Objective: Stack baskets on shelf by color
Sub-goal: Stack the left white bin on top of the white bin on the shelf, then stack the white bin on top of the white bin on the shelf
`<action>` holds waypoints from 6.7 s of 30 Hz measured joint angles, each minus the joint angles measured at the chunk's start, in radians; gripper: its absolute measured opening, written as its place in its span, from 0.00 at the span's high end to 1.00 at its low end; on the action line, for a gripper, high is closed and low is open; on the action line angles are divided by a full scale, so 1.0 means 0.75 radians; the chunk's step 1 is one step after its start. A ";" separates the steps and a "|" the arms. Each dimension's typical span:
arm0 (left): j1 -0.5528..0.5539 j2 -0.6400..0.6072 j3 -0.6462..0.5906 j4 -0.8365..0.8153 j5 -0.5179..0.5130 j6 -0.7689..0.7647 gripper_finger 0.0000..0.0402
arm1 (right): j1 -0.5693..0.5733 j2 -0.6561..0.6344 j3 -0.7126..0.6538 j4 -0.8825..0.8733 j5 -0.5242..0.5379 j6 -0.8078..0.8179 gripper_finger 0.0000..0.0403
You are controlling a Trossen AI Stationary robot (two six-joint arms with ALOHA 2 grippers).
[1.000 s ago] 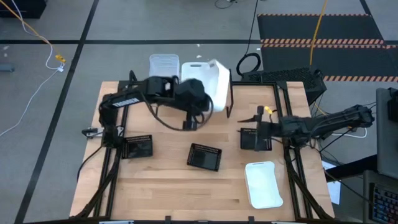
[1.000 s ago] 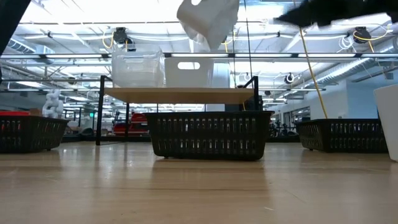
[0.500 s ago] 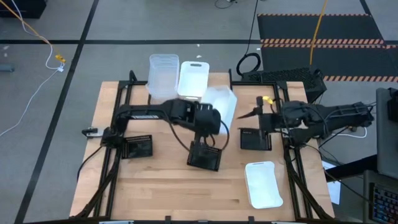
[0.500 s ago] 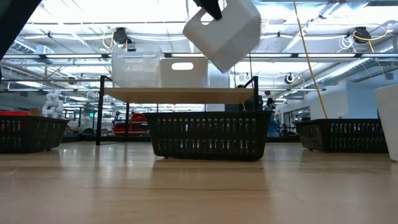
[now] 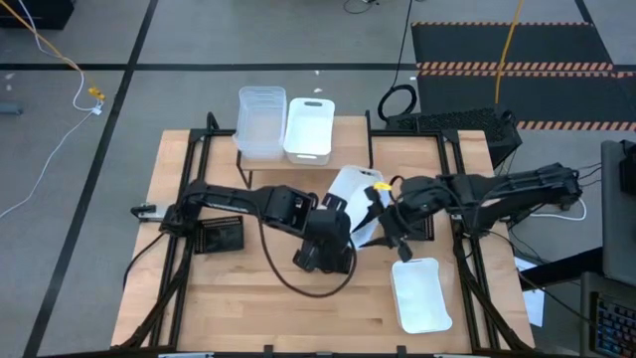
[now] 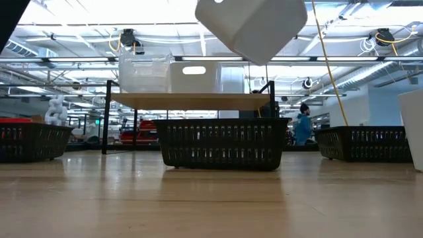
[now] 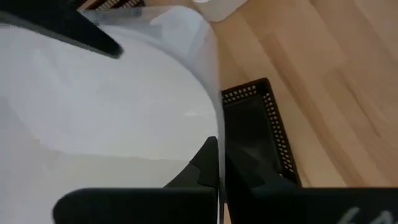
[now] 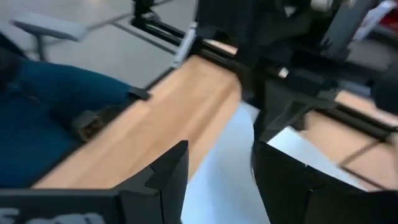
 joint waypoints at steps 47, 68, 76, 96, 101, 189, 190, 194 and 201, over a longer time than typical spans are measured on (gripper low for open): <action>-0.066 -0.091 0.002 0.236 -0.139 0.100 0.81 | -0.014 -0.122 -0.003 -0.349 -0.438 -0.464 1.00; 0.405 -0.124 0.000 -0.102 -0.285 0.038 0.99 | -0.042 -0.376 -0.001 -0.188 0.179 -0.155 0.57; 0.567 -0.228 0.001 -0.081 -0.127 0.201 0.99 | -0.043 -0.498 -0.054 -0.295 0.260 -0.119 0.57; 0.852 -0.287 -0.065 -0.296 0.220 0.378 1.00 | -0.045 -0.683 -0.411 -0.028 0.359 -0.094 0.57; 0.856 -0.285 -0.126 -0.304 0.266 0.447 0.99 | -0.045 -0.703 -0.411 -0.031 0.356 -0.094 0.57; 0.701 -0.219 -0.205 -0.008 -0.123 -0.014 0.64 | -0.044 -0.694 -0.453 -0.143 0.357 0.134 0.57; 0.697 -0.230 -0.205 -0.007 -0.138 -0.019 0.64 | -0.043 -0.686 -0.453 -0.168 0.357 0.176 0.57; 0.657 -0.279 -0.205 0.001 -0.199 -0.034 0.64 | -0.041 -0.647 -0.454 -0.247 0.361 0.338 0.58; 0.470 -0.322 -0.205 0.031 -0.199 -0.364 0.64 | 0.073 -0.544 -0.503 -0.233 0.319 0.728 0.58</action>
